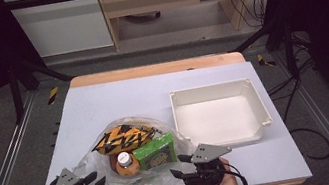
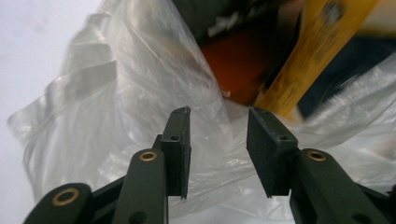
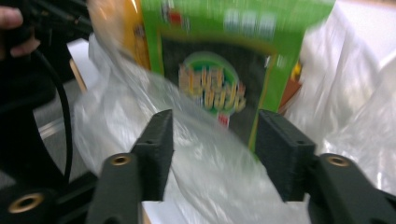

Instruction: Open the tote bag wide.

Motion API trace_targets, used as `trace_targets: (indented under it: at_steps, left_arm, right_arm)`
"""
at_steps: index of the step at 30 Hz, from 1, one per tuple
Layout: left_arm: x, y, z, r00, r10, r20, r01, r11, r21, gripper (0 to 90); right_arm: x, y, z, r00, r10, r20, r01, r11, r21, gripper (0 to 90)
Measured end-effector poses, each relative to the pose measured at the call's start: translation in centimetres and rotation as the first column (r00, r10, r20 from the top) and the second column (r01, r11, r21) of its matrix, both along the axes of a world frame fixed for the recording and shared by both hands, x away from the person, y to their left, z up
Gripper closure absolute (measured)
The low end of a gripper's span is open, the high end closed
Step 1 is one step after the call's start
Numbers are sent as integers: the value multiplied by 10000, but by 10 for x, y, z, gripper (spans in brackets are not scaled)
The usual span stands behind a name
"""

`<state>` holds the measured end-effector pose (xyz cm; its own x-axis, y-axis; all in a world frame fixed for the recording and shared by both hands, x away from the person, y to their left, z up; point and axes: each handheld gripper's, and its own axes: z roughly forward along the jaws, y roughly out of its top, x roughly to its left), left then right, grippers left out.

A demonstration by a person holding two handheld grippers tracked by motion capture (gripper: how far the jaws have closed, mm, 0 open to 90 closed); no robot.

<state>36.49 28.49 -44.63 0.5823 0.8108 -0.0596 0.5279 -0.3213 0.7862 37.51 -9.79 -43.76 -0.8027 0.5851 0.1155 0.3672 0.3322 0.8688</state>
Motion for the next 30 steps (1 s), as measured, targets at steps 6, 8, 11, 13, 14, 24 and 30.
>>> trace_targets:
  at_steps: [6,8,11,13,14,24,30]
  left_arm:
    - [4,-7,-21,9980,-36,-631,74,9982,600,648]
    - [4,-8,-24,9974,-52,-720,110,9967,804,653]
    - [5,-10,-27,9964,28,-842,58,9949,1010,658]
    - [6,-10,-29,9967,104,-806,-25,9952,974,658]
    - [7,-10,-29,9965,82,-828,4,9945,1044,657]
    - [9,-10,-31,9983,86,-568,-26,9945,1047,640]
    - [8,-6,-26,9995,114,-281,-102,9990,443,558]
  right_arm:
    - [3,2,-23,9989,162,-433,-199,9960,-866,750]
    - [4,1,-30,9983,150,-567,-214,9932,-1140,808]
    - [7,-2,-39,9963,21,-856,-140,9902,-1392,873]
    - [9,-3,-46,9940,-219,-1073,50,9878,-1556,884]
    - [10,-4,-49,9930,-348,-1132,148,9847,-1734,887]
    - [12,-5,-49,9922,-624,-1076,467,9886,-1429,817]
    - [8,-7,-39,9971,-533,-541,489,9957,-790,728]
